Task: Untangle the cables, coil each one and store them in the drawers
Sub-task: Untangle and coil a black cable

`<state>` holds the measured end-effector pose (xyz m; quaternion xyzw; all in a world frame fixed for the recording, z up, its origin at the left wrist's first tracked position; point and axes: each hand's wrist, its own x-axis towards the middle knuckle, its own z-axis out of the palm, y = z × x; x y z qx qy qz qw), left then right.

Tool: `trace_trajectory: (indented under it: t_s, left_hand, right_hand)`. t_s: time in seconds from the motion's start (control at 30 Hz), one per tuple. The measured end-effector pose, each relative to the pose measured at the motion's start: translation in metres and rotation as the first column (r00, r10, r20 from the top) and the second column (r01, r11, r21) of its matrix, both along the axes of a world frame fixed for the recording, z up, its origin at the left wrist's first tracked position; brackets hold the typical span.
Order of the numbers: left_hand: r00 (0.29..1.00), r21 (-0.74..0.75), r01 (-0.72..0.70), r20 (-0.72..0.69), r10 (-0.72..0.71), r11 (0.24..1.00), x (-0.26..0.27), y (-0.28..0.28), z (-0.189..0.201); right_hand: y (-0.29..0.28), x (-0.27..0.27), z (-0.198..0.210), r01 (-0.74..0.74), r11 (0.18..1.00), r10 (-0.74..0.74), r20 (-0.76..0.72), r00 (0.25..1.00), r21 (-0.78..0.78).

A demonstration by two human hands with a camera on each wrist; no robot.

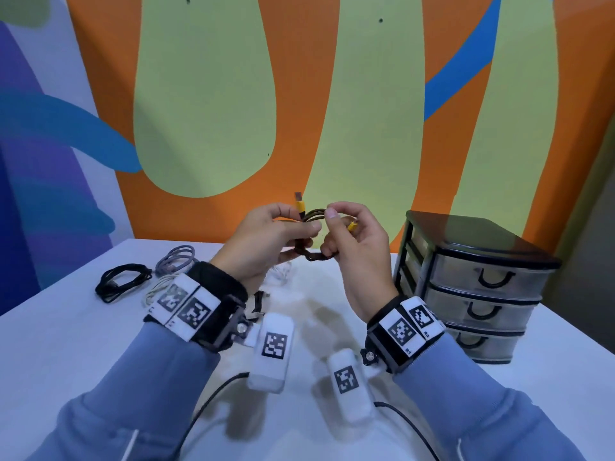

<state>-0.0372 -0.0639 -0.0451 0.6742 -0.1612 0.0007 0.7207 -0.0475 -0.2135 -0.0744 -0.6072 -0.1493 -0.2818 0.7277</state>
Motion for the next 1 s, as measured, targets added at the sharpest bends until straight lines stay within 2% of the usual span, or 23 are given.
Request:
trace_trajectory:
  t_s: [0.07, 0.2, 0.37, 0.47, 0.57, 0.63, 0.7, 0.83, 0.9, 1.0]
  left_hand:
    - [0.998, -0.067, 0.064, -0.017, -0.065, 0.996, 0.000, 0.002, 0.001]
    - [1.000, -0.151, 0.003, 0.000, -0.003, 0.989, 0.005, 0.000, -0.005]
    - [0.998, -0.258, -0.053, -0.047, 0.042, 0.965, 0.011, -0.002, -0.007]
    - [0.995, -0.298, -0.094, -0.059, 0.080, 0.950, 0.014, -0.006, -0.008]
    - [0.983, -0.336, -0.171, 0.002, 0.182, 0.926, 0.017, -0.007, -0.007]
    - [0.962, -0.296, -0.224, 0.082, 0.258, 0.929, 0.020, -0.006, -0.009]
    - [0.947, -0.211, -0.233, 0.173, 0.271, 0.949, 0.023, -0.004, -0.012]
    - [0.945, -0.093, -0.189, 0.252, 0.206, 0.978, 0.020, -0.007, -0.015]
    - [0.942, -0.082, -0.168, 0.280, 0.184, 0.982, 0.018, -0.007, -0.016]
    - [0.920, -0.126, -0.216, 0.307, 0.245, 0.968, 0.021, -0.006, -0.016]
  right_hand:
    - [-0.002, 0.004, -0.001, -0.061, 0.989, 0.072, -0.075, 0.995, 0.132]
    - [-0.003, 0.003, -0.003, -0.235, 0.937, 0.271, -0.115, 0.956, 0.259]
    - [-0.004, 0.003, -0.005, -0.170, 0.956, 0.206, -0.133, 0.970, 0.240]
    - [-0.005, 0.002, -0.002, -0.187, 0.951, 0.222, -0.121, 0.968, 0.245]
    - [-0.003, -0.001, 0.000, -0.251, 0.933, 0.284, -0.100, 0.954, 0.259]
    - [-0.003, -0.002, 0.001, -0.288, 0.912, 0.325, -0.085, 0.942, 0.293]
    - [-0.005, -0.004, 0.002, -0.276, 0.923, 0.310, -0.091, 0.946, 0.269]
    - [-0.007, -0.006, 0.003, -0.163, 0.985, 0.167, -0.093, 0.982, 0.053]
    - [-0.006, -0.004, 0.001, -0.118, 0.993, 0.116, -0.080, 0.990, -0.022]
    - [-0.006, -0.001, -0.001, -0.110, 0.994, 0.111, -0.090, 0.990, 0.012]
